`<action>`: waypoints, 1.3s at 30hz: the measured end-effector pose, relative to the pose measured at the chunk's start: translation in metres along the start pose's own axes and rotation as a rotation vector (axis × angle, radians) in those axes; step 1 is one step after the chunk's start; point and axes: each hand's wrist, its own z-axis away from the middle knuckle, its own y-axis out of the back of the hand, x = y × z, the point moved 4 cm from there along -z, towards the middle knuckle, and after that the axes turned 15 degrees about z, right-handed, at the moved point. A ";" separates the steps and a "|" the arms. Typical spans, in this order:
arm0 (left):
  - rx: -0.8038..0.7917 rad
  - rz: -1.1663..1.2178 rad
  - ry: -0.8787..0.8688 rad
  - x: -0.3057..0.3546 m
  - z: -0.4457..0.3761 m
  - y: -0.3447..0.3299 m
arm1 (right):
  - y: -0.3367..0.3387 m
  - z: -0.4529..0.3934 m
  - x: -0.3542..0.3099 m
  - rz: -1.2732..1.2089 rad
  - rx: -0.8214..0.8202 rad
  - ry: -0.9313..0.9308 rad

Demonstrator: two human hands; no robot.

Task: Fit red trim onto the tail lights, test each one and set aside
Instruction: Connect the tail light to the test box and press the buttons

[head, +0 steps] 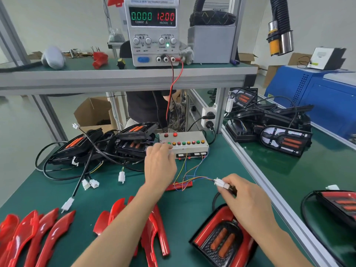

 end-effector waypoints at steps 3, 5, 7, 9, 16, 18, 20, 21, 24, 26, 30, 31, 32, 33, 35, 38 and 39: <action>-0.263 -0.339 -0.024 -0.016 -0.024 -0.031 | -0.001 0.005 0.004 -0.008 -0.027 -0.042; -0.408 -0.425 0.047 -0.022 -0.035 -0.047 | -0.004 0.007 0.006 -0.020 -0.048 -0.057; -0.509 -0.412 0.148 -0.025 -0.041 -0.058 | -0.007 0.008 0.007 -0.030 -0.060 -0.067; -0.538 -0.406 0.196 -0.026 -0.045 -0.063 | -0.009 0.009 0.007 -0.041 -0.060 -0.070; -0.460 -0.364 0.240 -0.032 -0.042 -0.068 | -0.009 0.011 0.005 -0.058 -0.059 -0.048; -0.439 -0.342 0.236 -0.034 -0.040 -0.069 | -0.009 0.010 0.006 -0.061 -0.062 -0.054; -0.426 -0.326 0.224 -0.035 -0.038 -0.070 | -0.009 0.009 0.009 -0.083 -0.070 -0.067; -0.422 -0.319 0.220 -0.036 -0.037 -0.070 | -0.009 0.008 0.010 -0.093 -0.076 -0.075; -0.420 -0.300 0.209 -0.037 -0.037 -0.071 | -0.009 0.006 0.018 -0.130 -0.089 -0.099; -0.425 -0.298 0.208 -0.038 -0.036 -0.071 | -0.009 0.003 0.023 -0.167 -0.116 -0.108; -0.432 -0.306 0.194 -0.040 -0.036 -0.072 | -0.008 -0.005 0.035 -0.251 -0.188 -0.121; -0.431 -0.314 0.186 -0.040 -0.037 -0.072 | -0.008 -0.007 0.038 -0.278 -0.205 -0.123; -0.431 -0.319 0.180 -0.040 -0.038 -0.072 | -0.008 -0.009 0.041 -0.302 -0.219 -0.124; -0.430 -0.319 0.176 -0.040 -0.039 -0.072 | -0.008 -0.010 0.043 -0.319 -0.228 -0.125; -0.426 -0.316 0.165 -0.040 -0.041 -0.072 | -0.009 -0.010 0.047 -0.339 -0.234 -0.128; -0.424 -0.316 0.162 -0.040 -0.041 -0.071 | -0.010 -0.007 0.048 -0.356 -0.230 -0.132; -0.425 -0.319 0.158 -0.041 -0.041 -0.071 | -0.011 -0.006 0.048 -0.357 -0.229 -0.132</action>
